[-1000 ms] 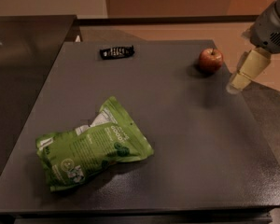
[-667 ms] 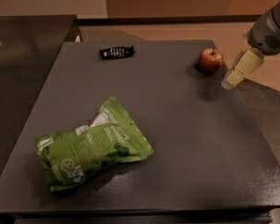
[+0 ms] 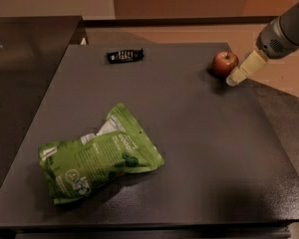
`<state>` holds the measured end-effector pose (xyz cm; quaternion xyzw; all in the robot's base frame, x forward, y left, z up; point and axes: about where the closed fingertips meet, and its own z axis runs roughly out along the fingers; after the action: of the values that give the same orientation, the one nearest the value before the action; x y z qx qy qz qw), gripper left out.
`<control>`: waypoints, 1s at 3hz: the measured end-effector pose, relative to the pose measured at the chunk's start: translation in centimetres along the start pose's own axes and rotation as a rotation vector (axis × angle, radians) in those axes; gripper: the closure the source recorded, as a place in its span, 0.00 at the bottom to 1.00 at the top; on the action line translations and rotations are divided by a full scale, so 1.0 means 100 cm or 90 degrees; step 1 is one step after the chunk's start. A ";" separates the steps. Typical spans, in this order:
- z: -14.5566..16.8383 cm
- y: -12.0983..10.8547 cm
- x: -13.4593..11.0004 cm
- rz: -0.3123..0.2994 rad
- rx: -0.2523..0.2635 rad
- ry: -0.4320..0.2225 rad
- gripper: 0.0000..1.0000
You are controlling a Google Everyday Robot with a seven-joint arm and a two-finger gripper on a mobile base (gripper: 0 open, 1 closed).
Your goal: Move apple near green rice chip bag
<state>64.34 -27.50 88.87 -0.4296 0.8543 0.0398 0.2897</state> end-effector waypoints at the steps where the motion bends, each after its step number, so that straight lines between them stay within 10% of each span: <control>1: 0.020 -0.016 -0.003 0.042 -0.007 -0.022 0.00; 3: 0.049 -0.020 -0.017 0.078 -0.049 -0.040 0.00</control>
Offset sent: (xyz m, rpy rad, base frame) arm 0.0601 0.0071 -0.0293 0.1638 0.0468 -0.0896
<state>68.89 -25.99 86.04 -0.3857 0.8674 0.1036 0.2969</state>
